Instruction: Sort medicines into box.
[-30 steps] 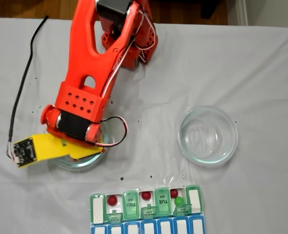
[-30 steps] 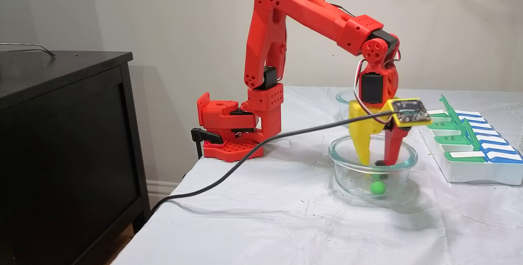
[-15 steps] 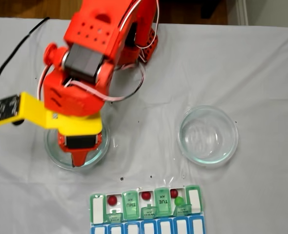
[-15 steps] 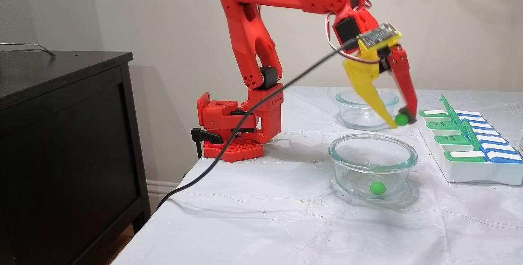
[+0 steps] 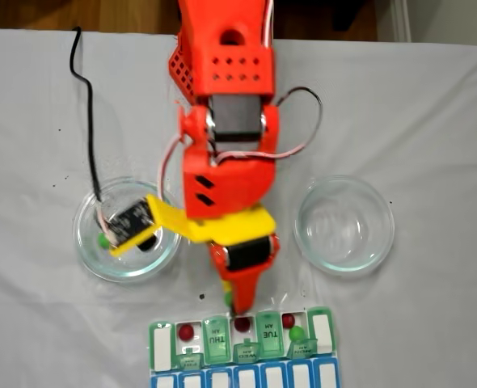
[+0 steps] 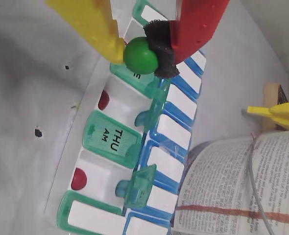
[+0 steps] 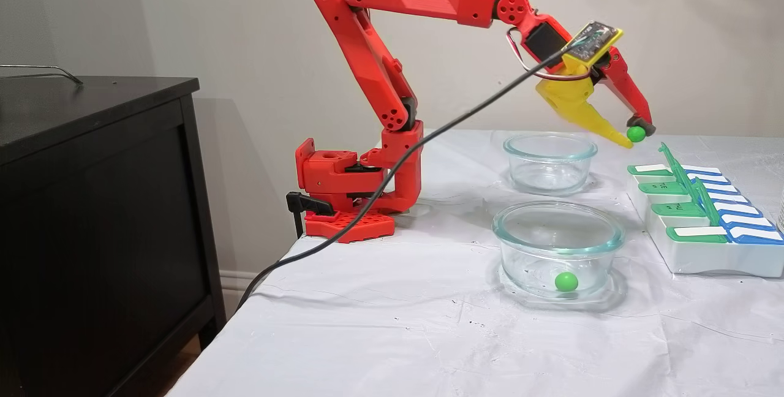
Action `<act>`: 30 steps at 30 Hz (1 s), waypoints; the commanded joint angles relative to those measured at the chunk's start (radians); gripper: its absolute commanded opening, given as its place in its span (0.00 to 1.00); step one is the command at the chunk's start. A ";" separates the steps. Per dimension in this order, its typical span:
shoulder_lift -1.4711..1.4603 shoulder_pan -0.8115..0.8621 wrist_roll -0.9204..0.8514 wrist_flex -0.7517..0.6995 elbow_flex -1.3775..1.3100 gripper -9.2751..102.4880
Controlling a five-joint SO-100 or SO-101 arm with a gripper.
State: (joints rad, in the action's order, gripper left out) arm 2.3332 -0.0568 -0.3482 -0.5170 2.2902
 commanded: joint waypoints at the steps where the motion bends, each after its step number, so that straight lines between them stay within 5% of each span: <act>1: -0.115 -0.028 0.012 0.067 -0.124 0.08; 9: -0.305 -0.032 0.020 0.256 -0.173 0.08; 22: -0.431 -0.031 0.051 0.282 -0.268 0.08; 26: -0.434 -0.035 0.037 0.239 -0.279 0.25; 30: -0.407 -0.043 0.014 0.249 -0.239 0.29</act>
State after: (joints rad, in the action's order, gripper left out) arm 1.8715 -0.0752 -0.3145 -0.2761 2.1154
